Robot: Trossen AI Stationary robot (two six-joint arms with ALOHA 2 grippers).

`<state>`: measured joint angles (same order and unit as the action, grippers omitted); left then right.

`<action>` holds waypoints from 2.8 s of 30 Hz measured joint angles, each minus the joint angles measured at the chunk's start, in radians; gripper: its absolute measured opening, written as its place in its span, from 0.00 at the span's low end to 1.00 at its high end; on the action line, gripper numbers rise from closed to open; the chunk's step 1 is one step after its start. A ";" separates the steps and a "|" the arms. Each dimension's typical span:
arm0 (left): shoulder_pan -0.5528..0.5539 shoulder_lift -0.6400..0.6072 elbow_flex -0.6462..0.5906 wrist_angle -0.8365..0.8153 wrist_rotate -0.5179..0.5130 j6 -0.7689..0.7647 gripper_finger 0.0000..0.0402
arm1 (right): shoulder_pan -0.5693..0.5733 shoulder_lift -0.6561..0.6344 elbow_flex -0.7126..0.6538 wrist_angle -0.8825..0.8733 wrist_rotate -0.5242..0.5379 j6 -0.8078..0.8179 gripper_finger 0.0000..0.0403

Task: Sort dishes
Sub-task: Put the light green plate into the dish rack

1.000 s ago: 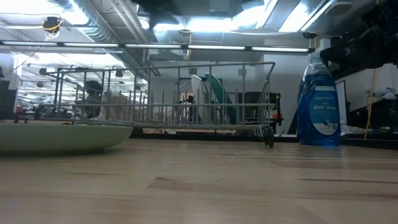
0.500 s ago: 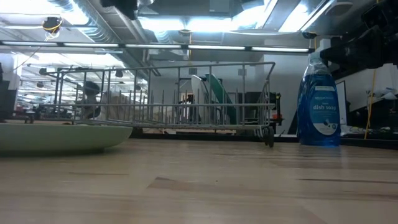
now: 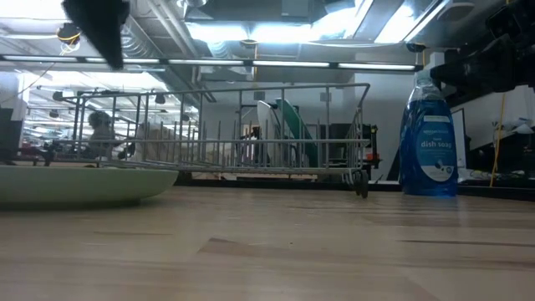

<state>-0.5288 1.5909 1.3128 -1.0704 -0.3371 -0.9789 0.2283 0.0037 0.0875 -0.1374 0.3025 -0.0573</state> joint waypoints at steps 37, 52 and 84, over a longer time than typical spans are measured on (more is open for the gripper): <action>-0.133 0.317 0.000 0.121 -0.070 -0.213 0.39 | 0.000 0.000 0.000 -0.001 0.000 0.000 0.18; -0.130 0.416 0.000 0.104 -0.100 -0.196 0.39 | 0.000 0.000 0.000 -0.001 0.000 0.000 0.18; -0.055 0.255 0.109 0.086 -0.085 -0.292 0.01 | 0.000 0.000 0.000 0.000 0.000 0.000 0.18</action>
<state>-0.5835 1.8454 1.4220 -0.9841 -0.4220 -1.2713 0.2284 0.0039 0.0875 -0.1378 0.3026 -0.0573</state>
